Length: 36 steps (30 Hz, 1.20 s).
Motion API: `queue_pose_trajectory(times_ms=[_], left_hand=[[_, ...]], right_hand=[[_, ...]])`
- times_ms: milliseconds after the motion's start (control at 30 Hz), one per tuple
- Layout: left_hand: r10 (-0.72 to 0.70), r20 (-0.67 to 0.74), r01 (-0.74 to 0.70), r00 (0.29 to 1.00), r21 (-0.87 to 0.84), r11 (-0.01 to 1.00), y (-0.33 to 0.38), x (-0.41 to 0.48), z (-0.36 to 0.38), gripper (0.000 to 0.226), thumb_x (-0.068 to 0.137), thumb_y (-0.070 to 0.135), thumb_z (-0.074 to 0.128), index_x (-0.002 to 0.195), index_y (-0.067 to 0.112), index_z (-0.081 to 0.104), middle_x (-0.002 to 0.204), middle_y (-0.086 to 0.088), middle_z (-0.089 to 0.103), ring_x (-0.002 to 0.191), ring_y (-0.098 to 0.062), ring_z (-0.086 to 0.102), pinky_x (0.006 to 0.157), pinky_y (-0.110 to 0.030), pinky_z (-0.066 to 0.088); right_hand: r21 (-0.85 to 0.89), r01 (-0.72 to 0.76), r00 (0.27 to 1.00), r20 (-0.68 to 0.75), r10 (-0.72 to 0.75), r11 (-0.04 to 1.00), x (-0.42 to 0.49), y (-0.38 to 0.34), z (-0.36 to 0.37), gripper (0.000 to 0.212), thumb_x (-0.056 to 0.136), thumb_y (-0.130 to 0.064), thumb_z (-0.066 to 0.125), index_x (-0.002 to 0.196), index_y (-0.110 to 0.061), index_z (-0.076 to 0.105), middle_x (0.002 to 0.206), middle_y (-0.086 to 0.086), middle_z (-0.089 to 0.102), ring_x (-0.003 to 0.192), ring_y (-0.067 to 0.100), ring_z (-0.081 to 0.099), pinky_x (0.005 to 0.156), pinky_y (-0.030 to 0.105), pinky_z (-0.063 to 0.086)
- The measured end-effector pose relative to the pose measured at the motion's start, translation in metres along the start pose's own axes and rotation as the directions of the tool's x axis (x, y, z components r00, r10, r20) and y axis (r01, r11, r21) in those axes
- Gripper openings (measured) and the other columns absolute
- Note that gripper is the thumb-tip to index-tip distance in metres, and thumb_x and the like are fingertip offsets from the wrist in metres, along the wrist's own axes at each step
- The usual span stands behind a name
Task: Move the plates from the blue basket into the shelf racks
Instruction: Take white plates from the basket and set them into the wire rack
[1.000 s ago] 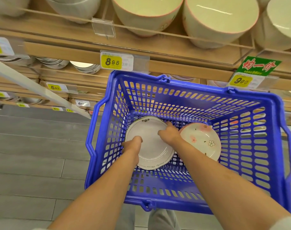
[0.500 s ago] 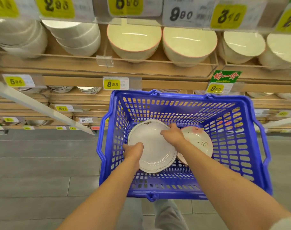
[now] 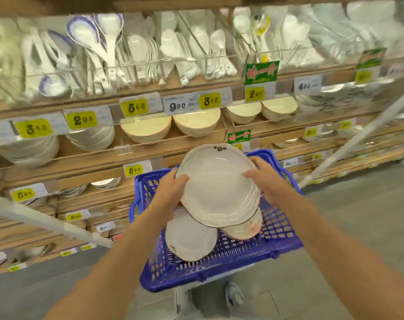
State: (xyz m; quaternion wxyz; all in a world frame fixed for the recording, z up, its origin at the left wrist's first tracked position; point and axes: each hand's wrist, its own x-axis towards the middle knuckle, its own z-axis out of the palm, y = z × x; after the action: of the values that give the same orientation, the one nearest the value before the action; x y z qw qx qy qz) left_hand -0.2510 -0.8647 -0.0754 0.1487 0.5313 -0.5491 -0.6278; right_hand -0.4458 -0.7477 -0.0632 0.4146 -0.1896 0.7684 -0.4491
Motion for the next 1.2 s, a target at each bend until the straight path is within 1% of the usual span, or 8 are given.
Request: queue_pose_trajectory(times_ms=[133, 333, 433, 500, 600, 800, 900, 1200], left_hand=[[0.126, 0.012, -0.127, 0.992, 0.059, 0.990, 0.049, -0.026, 0.023, 0.021, 0.094, 0.019, 0.052, 0.110, 0.011, 0.063, 0.107, -0.012, 0.065, 0.099, -0.031, 0.063, 0.090, -0.044, 0.052], [0.243, 0.034, -0.240, 0.970, -0.059, 0.969, 0.098, -0.069, 0.087, 0.011, 0.094, 0.026, 0.057, 0.093, 0.020, 0.066, 0.097, -0.008, 0.073, 0.088, -0.026, 0.069, 0.081, -0.041, 0.054], [0.310, 0.036, -0.306, 0.950, -0.091, 0.948, 0.126, -0.091, 0.133, 0.010, 0.093, 0.022, 0.058, 0.092, 0.018, 0.068, 0.080, 0.001, 0.076, 0.074, -0.019, 0.072, 0.066, -0.031, 0.055], [0.332, 0.044, -0.328, 0.942, -0.087, 0.941, 0.145, -0.104, 0.165, 0.011, 0.091, 0.023, 0.060, 0.094, 0.017, 0.069, 0.082, -0.003, 0.075, 0.078, -0.024, 0.071, 0.071, -0.036, 0.057], [0.382, 0.066, -0.374, 0.922, -0.109, 0.921, 0.172, -0.122, 0.209, 0.011, 0.090, 0.021, 0.061, 0.091, 0.015, 0.070, 0.087, -0.010, 0.074, 0.085, -0.033, 0.070, 0.084, -0.049, 0.053], [0.505, 0.008, -0.497, 0.863, -0.160, 0.853, 0.218, -0.153, 0.281, 0.008, 0.089, 0.022, 0.063, 0.088, 0.017, 0.069, 0.085, -0.007, 0.073, 0.068, -0.022, 0.071, 0.057, -0.032, 0.055], [0.547, -0.003, -0.536, 0.837, -0.203, 0.819, 0.247, -0.166, 0.305, 0.010, 0.091, 0.019, 0.061, 0.094, 0.015, 0.070, 0.089, -0.012, 0.073, 0.074, -0.029, 0.071, 0.064, -0.040, 0.057], [0.822, -0.030, -0.822, 0.569, -0.006, 0.569, 0.354, -0.170, 0.300, 0.024, 0.095, 0.034, 0.056, 0.114, 0.023, 0.065, 0.099, 0.000, 0.073, 0.087, -0.017, 0.070, 0.069, -0.031, 0.057]], right_hand=[[0.052, 0.117, 0.993, -0.008, -0.117, 0.992, -0.034, -0.023, -0.046, 0.029, 0.088, 0.005, 0.051, 0.098, -0.021, 0.059, 0.096, 0.011, 0.065, 0.072, 0.015, 0.067, 0.057, 0.027, 0.055], [0.233, 0.203, 0.979, -0.021, -0.204, 0.951, -0.073, -0.036, -0.136, 0.034, 0.091, 0.001, 0.053, 0.117, -0.020, 0.059, 0.104, 0.007, 0.071, 0.080, 0.018, 0.071, 0.065, 0.029, 0.058], [0.229, 0.238, 0.971, -0.030, -0.237, 0.944, -0.090, -0.039, -0.195, 0.036, 0.090, -0.001, 0.054, 0.117, -0.024, 0.060, 0.105, 0.006, 0.072, 0.088, 0.023, 0.072, 0.078, 0.042, 0.060], [0.199, 0.282, 0.959, -0.025, -0.282, 0.939, -0.101, -0.041, -0.237, 0.039, 0.090, -0.003, 0.054, 0.120, -0.027, 0.059, 0.106, 0.005, 0.073, 0.093, 0.027, 0.071, 0.084, 0.047, 0.058], [0.178, 0.352, 0.933, 0.003, -0.359, 0.919, -0.117, -0.049, -0.296, 0.043, 0.091, -0.007, 0.055, 0.125, -0.033, 0.056, 0.107, -0.001, 0.073, 0.094, 0.021, 0.071, 0.080, 0.042, 0.058], [0.080, 0.375, 0.922, 0.073, -0.381, 0.924, -0.143, -0.069, -0.395, 0.033, 0.092, -0.013, 0.057, 0.120, -0.030, 0.059, 0.103, 0.004, 0.074, 0.091, 0.025, 0.072, 0.069, 0.040, 0.059], [-0.010, 0.437, 0.899, 0.015, -0.437, 0.899, -0.146, -0.090, -0.424, 0.022, 0.093, -0.012, 0.055, 0.106, -0.027, 0.063, 0.084, -0.004, 0.075, 0.073, 0.016, 0.072, 0.060, 0.033, 0.057], [-0.051, 0.731, 0.670, -0.136, -0.730, 0.681, -0.118, -0.187, -0.455, 0.022, 0.096, -0.015, 0.050, 0.107, -0.029, 0.063, 0.092, -0.004, 0.073, 0.082, 0.015, 0.071, 0.059, 0.032, 0.057]])
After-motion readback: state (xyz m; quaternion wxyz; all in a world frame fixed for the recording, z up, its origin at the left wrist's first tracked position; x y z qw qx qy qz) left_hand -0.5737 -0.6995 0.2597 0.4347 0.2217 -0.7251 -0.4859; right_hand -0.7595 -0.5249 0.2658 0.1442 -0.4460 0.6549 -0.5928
